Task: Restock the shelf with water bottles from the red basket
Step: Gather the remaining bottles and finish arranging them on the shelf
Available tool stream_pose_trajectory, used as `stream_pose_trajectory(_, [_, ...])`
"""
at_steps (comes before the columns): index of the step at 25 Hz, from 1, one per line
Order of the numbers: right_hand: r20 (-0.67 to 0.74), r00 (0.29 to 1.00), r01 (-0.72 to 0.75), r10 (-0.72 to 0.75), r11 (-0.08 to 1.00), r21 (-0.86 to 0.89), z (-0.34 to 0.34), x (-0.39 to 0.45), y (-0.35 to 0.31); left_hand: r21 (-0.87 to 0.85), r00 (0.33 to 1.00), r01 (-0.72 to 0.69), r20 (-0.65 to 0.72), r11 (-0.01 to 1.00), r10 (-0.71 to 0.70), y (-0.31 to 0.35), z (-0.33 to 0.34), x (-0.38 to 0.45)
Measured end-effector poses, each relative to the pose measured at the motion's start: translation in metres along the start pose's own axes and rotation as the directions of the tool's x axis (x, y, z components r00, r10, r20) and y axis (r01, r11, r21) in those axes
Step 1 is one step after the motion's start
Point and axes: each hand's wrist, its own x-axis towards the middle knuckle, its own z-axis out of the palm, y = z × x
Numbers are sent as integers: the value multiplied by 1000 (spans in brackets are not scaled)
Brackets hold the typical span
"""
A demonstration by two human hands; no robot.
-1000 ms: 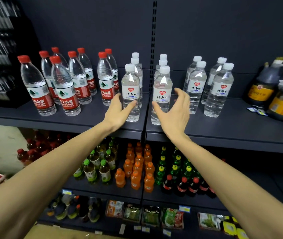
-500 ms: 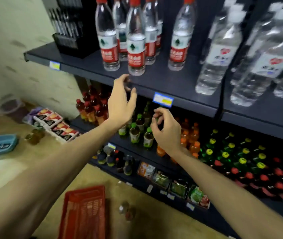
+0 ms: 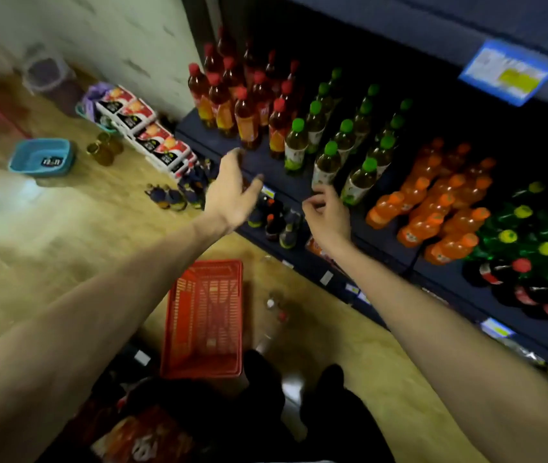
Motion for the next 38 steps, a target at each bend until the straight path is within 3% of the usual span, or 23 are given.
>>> stream_pose_trajectory(7, [143, 942, -290, 304, 951, -112, 115, 4, 188, 79, 965, 146, 207, 986, -160, -140, 136, -18])
stream_pose_trajectory(14, [328, 780, -487, 533, 846, -216, 202, 11, 343, 59, 893, 332, 303, 941, -334, -262, 289, -54])
stream_pose_trajectory(19, [429, 651, -585, 626, 774, -241, 271, -4, 441, -19, 873, 441, 240, 897, -424, -352, 391, -74])
stream_pose_trajectory(24, [475, 568, -658, 672, 717, -229, 320, -6, 495, -8, 812, 520, 315, 854, -492, -406, 460, -97])
stream_pose_trajectory(38, [560, 527, -660, 639, 723, -204, 371, -19, 537, 133, 763, 508, 390, 851, -516, -468, 515, -123])
